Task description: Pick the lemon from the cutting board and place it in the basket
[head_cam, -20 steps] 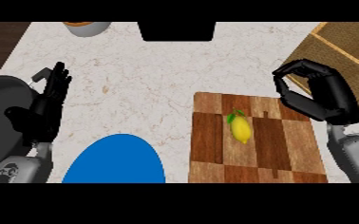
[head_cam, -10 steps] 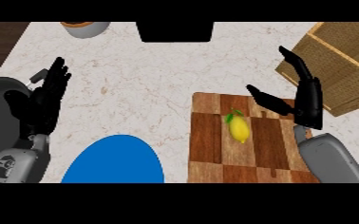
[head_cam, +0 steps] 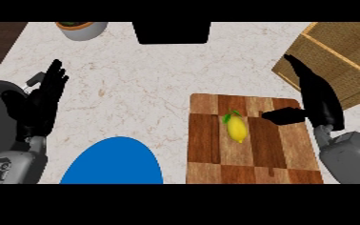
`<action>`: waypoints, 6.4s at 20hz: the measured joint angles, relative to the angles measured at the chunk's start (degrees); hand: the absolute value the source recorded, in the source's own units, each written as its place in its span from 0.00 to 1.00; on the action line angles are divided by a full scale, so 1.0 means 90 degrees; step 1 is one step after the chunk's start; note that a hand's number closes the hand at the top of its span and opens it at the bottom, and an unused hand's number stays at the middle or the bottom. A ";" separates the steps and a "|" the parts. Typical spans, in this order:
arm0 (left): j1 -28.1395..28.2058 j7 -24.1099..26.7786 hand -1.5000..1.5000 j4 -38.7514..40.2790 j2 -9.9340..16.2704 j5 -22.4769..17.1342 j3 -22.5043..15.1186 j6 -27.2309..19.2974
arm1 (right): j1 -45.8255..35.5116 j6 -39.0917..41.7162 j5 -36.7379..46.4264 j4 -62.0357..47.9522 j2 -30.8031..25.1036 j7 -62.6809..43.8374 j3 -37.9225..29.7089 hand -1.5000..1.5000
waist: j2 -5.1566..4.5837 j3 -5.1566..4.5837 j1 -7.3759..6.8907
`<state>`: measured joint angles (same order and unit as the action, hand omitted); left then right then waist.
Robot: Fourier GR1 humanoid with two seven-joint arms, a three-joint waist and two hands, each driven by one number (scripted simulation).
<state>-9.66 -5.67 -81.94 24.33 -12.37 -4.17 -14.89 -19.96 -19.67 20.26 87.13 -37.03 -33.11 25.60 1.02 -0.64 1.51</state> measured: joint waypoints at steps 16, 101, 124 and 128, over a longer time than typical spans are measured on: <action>-0.0028 -0.0278 0.50 -0.0342 -0.0171 0.0192 0.0140 0.0129 | 0.0279 0.2322 -0.0637 0.3208 -0.0214 -0.3092 -0.0284 0.00 | -0.0089 0.0065 -0.0128; -0.0342 -0.0486 0.50 -0.0360 -0.1438 0.1559 0.1227 0.1289 | 0.0586 0.1496 0.2642 -0.1905 0.3557 0.1138 -0.1401 1.00 | 0.0006 -0.0151 -0.0311; -0.0199 -0.0481 0.50 -0.0336 -0.1380 0.1547 0.1386 0.1309 | -0.1317 -0.2443 0.2076 -0.1306 0.4048 -0.0257 -0.0474 1.00 | -0.0095 0.0065 -0.0187; -0.0171 -0.0570 0.50 -0.0461 -0.1379 0.1546 0.1414 0.1278 | -0.1739 -0.2149 0.2314 -0.0901 0.3852 -0.0838 -0.1033 1.00 | -0.0093 0.0067 -0.0165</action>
<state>-11.20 -10.80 -86.09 11.91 1.54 8.56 -3.39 -35.61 -39.01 41.08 79.03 -2.37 -40.66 16.31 0.18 -0.04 0.02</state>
